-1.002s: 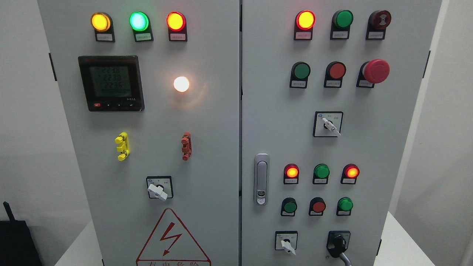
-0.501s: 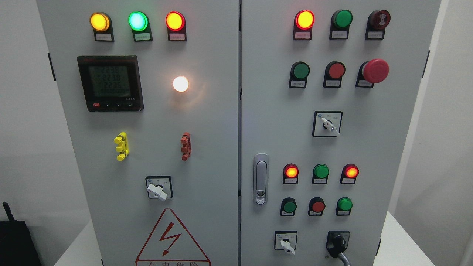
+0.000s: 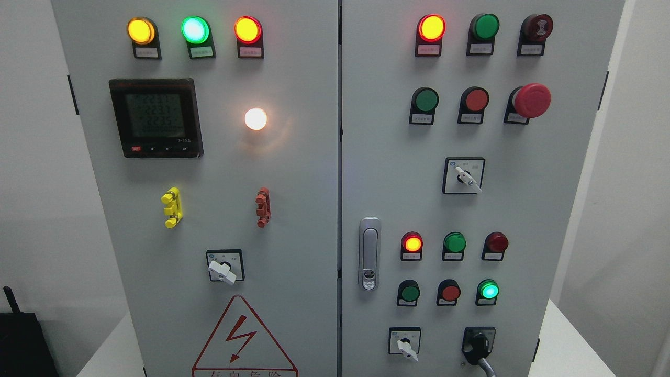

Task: Trip black knob to open circuit

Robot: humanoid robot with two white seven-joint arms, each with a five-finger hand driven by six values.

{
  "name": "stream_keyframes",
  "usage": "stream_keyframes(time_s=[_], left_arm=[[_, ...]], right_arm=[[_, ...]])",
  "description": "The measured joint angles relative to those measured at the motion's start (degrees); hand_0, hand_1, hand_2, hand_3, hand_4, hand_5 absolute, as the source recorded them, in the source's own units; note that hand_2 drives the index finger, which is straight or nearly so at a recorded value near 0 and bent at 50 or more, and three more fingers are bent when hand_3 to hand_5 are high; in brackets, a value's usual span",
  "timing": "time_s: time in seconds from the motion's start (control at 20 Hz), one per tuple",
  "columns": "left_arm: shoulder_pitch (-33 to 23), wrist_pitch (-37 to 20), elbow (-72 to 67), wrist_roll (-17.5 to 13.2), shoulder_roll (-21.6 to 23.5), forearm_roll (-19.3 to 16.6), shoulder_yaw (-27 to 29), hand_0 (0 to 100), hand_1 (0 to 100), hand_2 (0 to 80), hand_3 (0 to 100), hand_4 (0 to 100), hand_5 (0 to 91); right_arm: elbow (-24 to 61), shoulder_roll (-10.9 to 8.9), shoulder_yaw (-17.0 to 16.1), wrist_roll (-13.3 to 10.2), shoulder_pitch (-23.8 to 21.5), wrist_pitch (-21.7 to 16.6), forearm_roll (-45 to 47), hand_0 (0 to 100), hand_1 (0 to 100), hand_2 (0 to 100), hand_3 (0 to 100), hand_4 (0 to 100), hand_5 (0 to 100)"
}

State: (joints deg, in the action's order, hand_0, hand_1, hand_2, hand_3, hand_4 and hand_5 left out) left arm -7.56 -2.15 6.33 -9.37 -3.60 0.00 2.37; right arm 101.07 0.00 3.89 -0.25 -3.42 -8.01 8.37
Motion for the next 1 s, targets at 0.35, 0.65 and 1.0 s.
stream_keyframes(time_s=[0.35, 0.65, 1.0], left_arm=[[0.0, 0.2, 0.0, 0.0, 0.0, 0.0, 0.0, 12, 39, 0.0, 0, 0, 0.0], [0.0, 0.0, 0.0, 0.0, 0.0, 0.0, 0.0, 12, 39, 0.0, 0, 0, 0.0], [0.0, -0.1, 0.0, 0.0, 0.0, 0.0, 0.0, 12, 39, 0.0, 0, 0, 0.0]], right_arm=[[0.2, 0.00, 0.0, 0.0, -0.1, -0.1, 0.1, 0, 0, 0, 100, 96, 100], [0.4, 0.00, 0.0, 0.0, -0.1, -0.2, 0.1, 0, 0, 0, 100, 96, 100], [0.4, 0.00, 0.1, 0.0, -0.1, -0.2, 0.1, 0, 0, 0, 100, 96, 100]])
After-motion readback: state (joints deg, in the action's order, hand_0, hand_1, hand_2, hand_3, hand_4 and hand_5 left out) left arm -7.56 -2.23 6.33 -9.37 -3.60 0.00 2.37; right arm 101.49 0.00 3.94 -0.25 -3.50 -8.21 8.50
